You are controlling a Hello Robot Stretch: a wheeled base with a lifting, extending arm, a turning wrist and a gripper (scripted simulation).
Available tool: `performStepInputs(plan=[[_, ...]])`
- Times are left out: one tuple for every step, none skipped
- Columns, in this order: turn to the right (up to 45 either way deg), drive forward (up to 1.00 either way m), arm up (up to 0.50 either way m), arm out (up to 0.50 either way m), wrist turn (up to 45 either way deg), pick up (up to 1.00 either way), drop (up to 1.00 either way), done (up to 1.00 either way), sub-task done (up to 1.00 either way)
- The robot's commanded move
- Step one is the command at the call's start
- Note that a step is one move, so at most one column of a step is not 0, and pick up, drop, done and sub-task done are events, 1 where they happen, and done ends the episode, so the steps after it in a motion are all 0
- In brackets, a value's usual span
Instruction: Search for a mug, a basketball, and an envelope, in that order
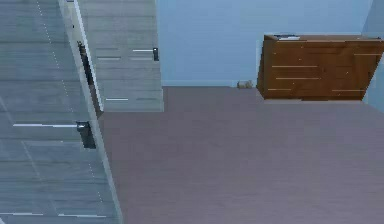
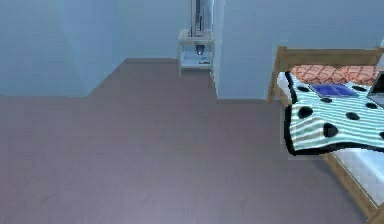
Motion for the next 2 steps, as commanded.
performStepInputs(plan=[[0.0, 0.60, 0.00, 0.00, 0.0, 0.00, 0.00, 0.00, 0.00], [-15.0, 0.00, 0.00, 0.00, 0.0, 0.00, 0.00, 0.00, 0.00]])
